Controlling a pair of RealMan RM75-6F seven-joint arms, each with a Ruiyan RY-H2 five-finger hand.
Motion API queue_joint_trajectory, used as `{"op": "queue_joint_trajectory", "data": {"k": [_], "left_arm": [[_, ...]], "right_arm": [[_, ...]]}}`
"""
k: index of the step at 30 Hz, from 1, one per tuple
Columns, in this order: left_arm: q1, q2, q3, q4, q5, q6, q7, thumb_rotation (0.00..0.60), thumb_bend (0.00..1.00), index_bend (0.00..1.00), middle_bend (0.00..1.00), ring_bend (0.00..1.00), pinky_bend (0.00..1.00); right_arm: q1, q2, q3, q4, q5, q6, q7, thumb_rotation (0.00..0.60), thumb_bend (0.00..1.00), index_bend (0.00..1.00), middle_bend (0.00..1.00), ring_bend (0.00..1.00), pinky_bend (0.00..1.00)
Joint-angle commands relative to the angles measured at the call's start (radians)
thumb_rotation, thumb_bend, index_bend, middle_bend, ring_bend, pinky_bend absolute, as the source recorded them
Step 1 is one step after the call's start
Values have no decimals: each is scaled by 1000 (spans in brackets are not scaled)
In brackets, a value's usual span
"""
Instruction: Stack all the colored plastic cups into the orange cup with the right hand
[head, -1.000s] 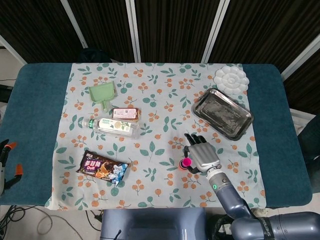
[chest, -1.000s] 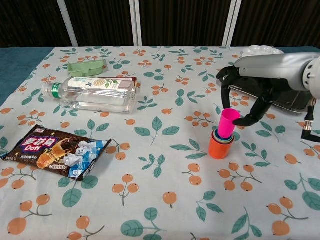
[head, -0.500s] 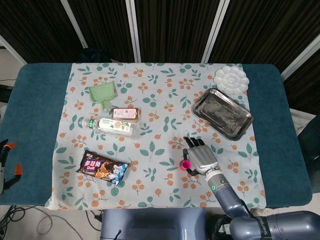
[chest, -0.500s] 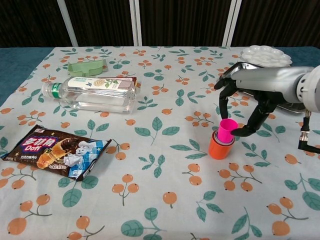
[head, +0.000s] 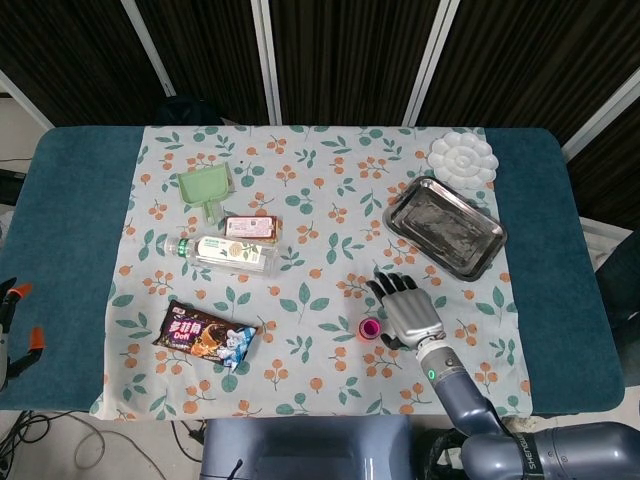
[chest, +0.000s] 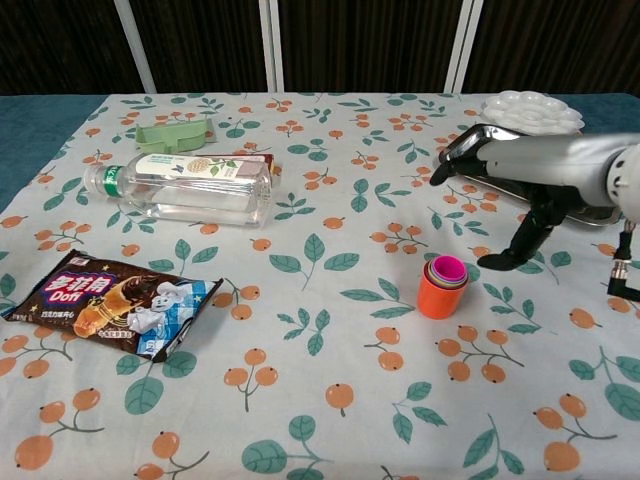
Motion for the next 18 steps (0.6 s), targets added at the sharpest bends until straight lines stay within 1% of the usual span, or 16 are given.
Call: {"op": "queue_joint_trajectory", "data": {"k": [1, 4, 5, 9, 12, 14, 18], "left_arm": [[0, 0, -1, 0, 0, 0, -1, 600, 467, 189, 67, 0, 9], [0, 0, 0, -2, 1, 1, -1, 600, 467, 189, 67, 0, 9], [0, 0, 1, -3, 3, 1, 0, 600, 467, 189, 67, 0, 9], [1, 0, 2, -7, 8, 5, 1, 600, 467, 189, 67, 0, 9], [3, 1, 3, -12, 12, 10, 1, 600, 467, 189, 67, 0, 9], [4, 2, 3, -14, 15, 13, 0, 600, 467, 189, 67, 0, 9], [6, 3, 5, -17, 21, 16, 0, 600, 467, 189, 67, 0, 9]], "right_arm": [[-82, 37, -43, -34, -166, 125, 45, 600, 381, 47, 0, 0, 81], [-166, 68, -88, -39, -315, 240, 97, 600, 382, 8, 0, 0, 71], [-207, 79, -111, -38, -379, 298, 115, 600, 382, 1, 0, 0, 67], [-343, 106, -182, -22, -554, 469, 188, 600, 381, 0, 0, 0, 53], [-425, 110, -241, 19, -669, 541, 223, 600, 381, 0, 0, 0, 29], [-469, 104, -276, 57, -727, 558, 272, 600, 381, 0, 0, 0, 19], [-543, 75, -303, 146, -775, 577, 350, 600, 381, 0, 0, 0, 11]]}}
